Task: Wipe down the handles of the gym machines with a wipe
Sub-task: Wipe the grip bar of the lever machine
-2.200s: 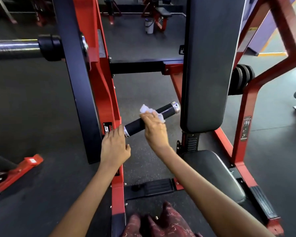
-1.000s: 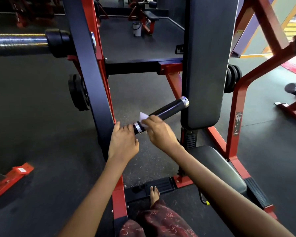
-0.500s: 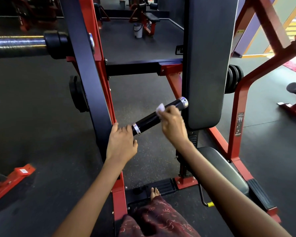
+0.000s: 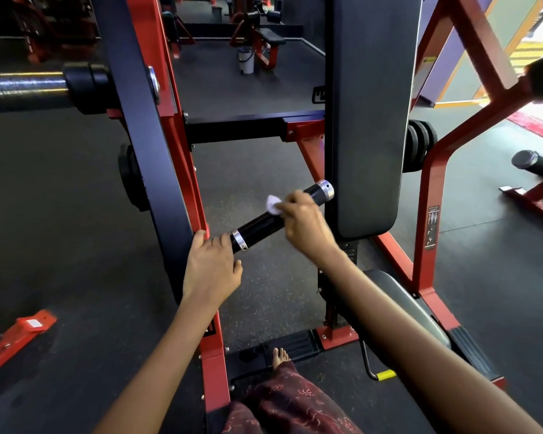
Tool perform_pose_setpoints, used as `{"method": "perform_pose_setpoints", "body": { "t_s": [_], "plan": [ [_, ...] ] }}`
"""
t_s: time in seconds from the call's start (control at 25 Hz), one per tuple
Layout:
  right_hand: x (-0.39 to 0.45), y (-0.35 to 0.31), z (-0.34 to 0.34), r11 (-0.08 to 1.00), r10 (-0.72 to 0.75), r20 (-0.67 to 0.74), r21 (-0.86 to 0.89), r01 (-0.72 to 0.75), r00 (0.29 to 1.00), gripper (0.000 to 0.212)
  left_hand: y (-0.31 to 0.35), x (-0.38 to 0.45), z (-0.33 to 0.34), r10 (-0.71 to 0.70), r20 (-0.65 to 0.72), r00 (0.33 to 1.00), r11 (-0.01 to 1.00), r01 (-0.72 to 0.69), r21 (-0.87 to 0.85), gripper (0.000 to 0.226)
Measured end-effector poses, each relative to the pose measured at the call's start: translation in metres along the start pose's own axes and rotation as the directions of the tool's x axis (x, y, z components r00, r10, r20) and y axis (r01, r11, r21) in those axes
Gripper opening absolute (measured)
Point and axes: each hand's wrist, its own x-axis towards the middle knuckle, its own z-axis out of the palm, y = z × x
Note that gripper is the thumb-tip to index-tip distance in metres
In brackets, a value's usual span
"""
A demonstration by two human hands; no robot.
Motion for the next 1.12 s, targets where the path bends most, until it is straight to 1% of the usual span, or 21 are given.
{"method": "perform_pose_setpoints", "body": {
  "t_s": [0.08, 0.16, 0.2, 0.24, 0.36, 0.4, 0.44, 0.48, 0.52, 0.56, 0.6, 0.68, 0.8, 0.84, 0.88, 0.92, 0.96, 1.0, 1.04, 1.08, 1.12],
  "plan": [
    [0.008, 0.034, -0.015, 0.983, 0.169, -0.153, -0.04, -0.177, 0.974, 0.027, 0.0, 0.0, 0.0, -0.006, 0.01, 1.0, 1.0, 0.006, 0.004, 0.04],
    [0.009, 0.048, -0.02, 0.952, 0.295, -0.296, 0.009, -0.306, 0.909, 0.025, 0.0, 0.0, 0.0, -0.008, 0.0, 1.0, 1.0, 0.008, -0.008, 0.04],
    [0.006, 0.043, -0.015, 0.946, 0.319, -0.336, 0.06, -0.318, 0.886, 0.022, 0.0, 0.0, 0.0, -0.008, -0.002, 1.0, 1.0, 0.008, -0.009, 0.04],
    [-0.001, 0.032, -0.006, 0.947, 0.321, -0.345, 0.109, -0.302, 0.882, 0.02, 0.0, -0.001, 0.001, -0.008, -0.003, 1.0, 1.0, 0.008, -0.011, 0.04],
    [-0.029, 0.003, 0.022, 0.965, 0.233, -0.234, 0.177, -0.194, 0.944, 0.017, 0.0, 0.0, 0.001, -0.006, -0.013, 1.0, 1.0, 0.006, -0.019, 0.039],
    [-0.031, 0.005, 0.023, 0.965, 0.226, -0.247, 0.186, -0.183, 0.942, 0.014, -0.001, 0.0, 0.002, -0.009, -0.009, 1.0, 1.0, 0.009, -0.015, 0.039],
    [-0.027, 0.014, 0.02, 0.955, 0.264, -0.297, 0.212, -0.206, 0.918, 0.012, -0.001, 0.001, 0.002, -0.01, -0.004, 1.0, 1.0, 0.01, -0.01, 0.039],
    [-0.02, 0.028, 0.014, 0.932, 0.337, -0.362, 0.257, -0.255, 0.869, 0.01, 0.0, 0.001, 0.002, -0.01, -0.001, 1.0, 1.0, 0.01, -0.008, 0.04],
    [-0.012, 0.04, 0.005, 0.898, 0.422, -0.42, 0.315, -0.307, 0.804, 0.009, 0.0, 0.001, 0.002, -0.008, -0.003, 1.0, 1.0, 0.008, -0.01, 0.04],
    [-0.006, 0.05, -0.002, 0.866, 0.486, -0.453, 0.367, -0.341, 0.747, 0.009, 0.0, 0.0, 0.001, -0.004, -0.008, 1.0, 1.0, 0.003, -0.014, 0.04],
    [-0.003, 0.053, -0.004, 0.849, 0.512, -0.462, 0.4, -0.346, 0.724, 0.009, 0.0, -0.001, 0.002, 0.001, -0.014, 1.0, 1.0, -0.001, -0.019, 0.04],
    [-0.007, 0.039, 0.008, 0.86, 0.477, -0.463, 0.419, -0.29, 0.747, 0.01, 0.0, 0.0, 0.003, 0.007, -0.019, 1.0, 1.0, -0.007, -0.021, 0.039],
    [-0.032, 0.003, 0.041, 0.867, 0.384, -0.366, 0.459, -0.194, 0.848, 0.007, 0.0, 0.001, 0.004, -0.001, -0.009, 1.0, 1.0, 0.001, -0.016, 0.038],
    [-0.038, 0.0, 0.045, 0.874, 0.344, -0.356, 0.459, -0.158, 0.869, 0.005, 0.0, 0.001, 0.004, -0.004, -0.009, 1.0, 1.0, 0.003, -0.02, 0.038],
    [-0.038, 0.004, 0.043, 0.886, 0.324, -0.379, 0.444, -0.136, 0.867, 0.005, 0.001, 0.002, 0.004, -0.003, -0.009, 1.0, 1.0, 0.003, -0.023, 0.038],
    [-0.032, 0.014, 0.037, 0.89, 0.34, -0.422, 0.433, -0.142, 0.84, 0.006, 0.001, 0.002, 0.004, -0.001, -0.008, 1.0, 1.0, 0.001, -0.023, 0.038],
    [-0.025, 0.027, 0.029, 0.874, 0.413, -0.468, 0.443, -0.197, 0.781, 0.008, 0.001, 0.001, 0.004, 0.0, -0.006, 1.0, 1.0, 0.0, -0.022, 0.038],
    [-0.017, 0.037, 0.02, 0.827, 0.522, -0.484, 0.488, -0.278, 0.702, 0.01, 0.001, 0.001, 0.003, 0.001, -0.003, 1.0, 1.0, -0.001, -0.023, 0.038],
    [-0.011, 0.046, 0.014, 0.76, 0.622, -0.463, 0.552, -0.344, 0.631, 0.012, 0.002, 0.001, 0.003, 0.0, -0.003, 1.0, 1.0, 0.0, -0.024, 0.038],
    [-0.008, 0.05, 0.013, 0.699, 0.686, -0.42, 0.608, -0.377, 0.594, 0.014, 0.002, 0.001, 0.002, -0.004, 0.0, 1.0, 1.0, 0.004, -0.026, 0.038],
    [-0.009, 0.048, 0.017, 0.649, 0.725, -0.373, 0.651, -0.393, 0.579, 0.017, 0.002, 0.001, 0.002, -0.008, 0.007, 1.0, 1.0, 0.008, -0.023, 0.039]
  ]
}}
